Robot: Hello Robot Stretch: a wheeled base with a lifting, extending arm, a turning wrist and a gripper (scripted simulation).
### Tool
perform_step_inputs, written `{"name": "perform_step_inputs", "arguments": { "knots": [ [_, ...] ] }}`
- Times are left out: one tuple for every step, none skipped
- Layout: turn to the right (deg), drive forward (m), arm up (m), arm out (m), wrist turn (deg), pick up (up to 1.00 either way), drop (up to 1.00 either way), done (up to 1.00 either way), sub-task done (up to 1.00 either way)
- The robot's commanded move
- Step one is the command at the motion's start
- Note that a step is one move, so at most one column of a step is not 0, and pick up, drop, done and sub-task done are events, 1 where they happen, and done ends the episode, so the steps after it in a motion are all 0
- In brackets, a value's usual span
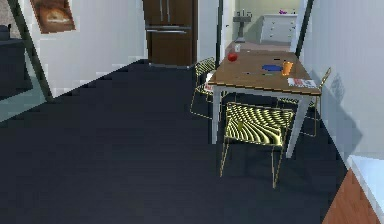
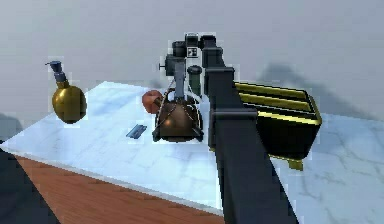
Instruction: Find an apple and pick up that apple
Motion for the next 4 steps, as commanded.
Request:
{"name": "perform_step_inputs", "arguments": {
  "knots": [
    [0.0,0.00,0.00,0.00,45.0,0.00,0.00,0.00,0.00],
    [0.0,0.00,0.00,0.00,45.0,0.00,0.00,0.00,0.00],
    [0.0,0.00,0.00,0.00,45.0,0.00,0.00,0.00,0.00],
    [0.0,0.00,-0.10,0.00,0.0,0.00,0.00,0.00,0.00]
  ]
}}
